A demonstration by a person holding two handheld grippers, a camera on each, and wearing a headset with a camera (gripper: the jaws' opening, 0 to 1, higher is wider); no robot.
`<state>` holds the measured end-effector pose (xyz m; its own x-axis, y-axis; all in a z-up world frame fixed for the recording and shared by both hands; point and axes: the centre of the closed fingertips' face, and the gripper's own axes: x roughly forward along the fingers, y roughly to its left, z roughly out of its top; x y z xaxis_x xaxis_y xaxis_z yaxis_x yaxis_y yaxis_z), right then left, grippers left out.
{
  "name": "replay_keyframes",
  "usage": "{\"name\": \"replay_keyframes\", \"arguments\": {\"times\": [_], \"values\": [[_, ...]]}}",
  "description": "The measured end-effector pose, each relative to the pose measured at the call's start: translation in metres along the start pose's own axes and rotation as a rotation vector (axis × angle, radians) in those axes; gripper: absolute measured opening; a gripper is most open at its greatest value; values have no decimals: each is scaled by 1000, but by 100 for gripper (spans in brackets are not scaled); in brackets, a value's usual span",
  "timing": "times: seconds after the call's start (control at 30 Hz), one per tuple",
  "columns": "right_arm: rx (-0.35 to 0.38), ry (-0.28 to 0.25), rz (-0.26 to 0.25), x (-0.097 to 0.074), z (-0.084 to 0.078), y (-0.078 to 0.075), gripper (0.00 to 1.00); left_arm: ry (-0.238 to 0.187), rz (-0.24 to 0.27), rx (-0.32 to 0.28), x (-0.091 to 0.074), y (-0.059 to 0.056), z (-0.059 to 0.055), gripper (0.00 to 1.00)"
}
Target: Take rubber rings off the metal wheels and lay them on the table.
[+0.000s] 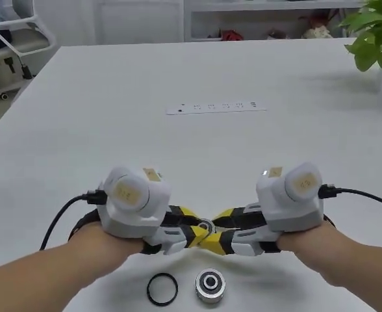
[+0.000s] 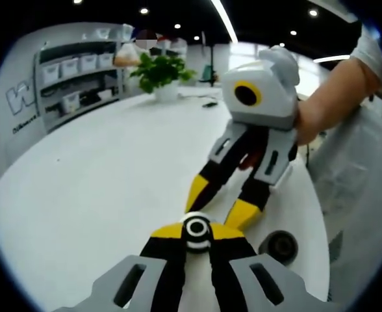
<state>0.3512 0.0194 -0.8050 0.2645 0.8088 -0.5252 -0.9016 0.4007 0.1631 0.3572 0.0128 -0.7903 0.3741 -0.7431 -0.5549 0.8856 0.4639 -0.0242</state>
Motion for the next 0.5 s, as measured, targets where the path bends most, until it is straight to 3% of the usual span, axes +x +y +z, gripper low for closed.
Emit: {"name": "replay_keyframes", "arguments": {"times": [0.37, 0.5], "values": [[-52, 28, 0, -6, -6, 1, 19, 1, 17, -8, 1, 0, 0, 13], [-55, 34, 3, -9, -9, -2, 13, 0, 19, -10, 2, 1, -1, 13]]}}
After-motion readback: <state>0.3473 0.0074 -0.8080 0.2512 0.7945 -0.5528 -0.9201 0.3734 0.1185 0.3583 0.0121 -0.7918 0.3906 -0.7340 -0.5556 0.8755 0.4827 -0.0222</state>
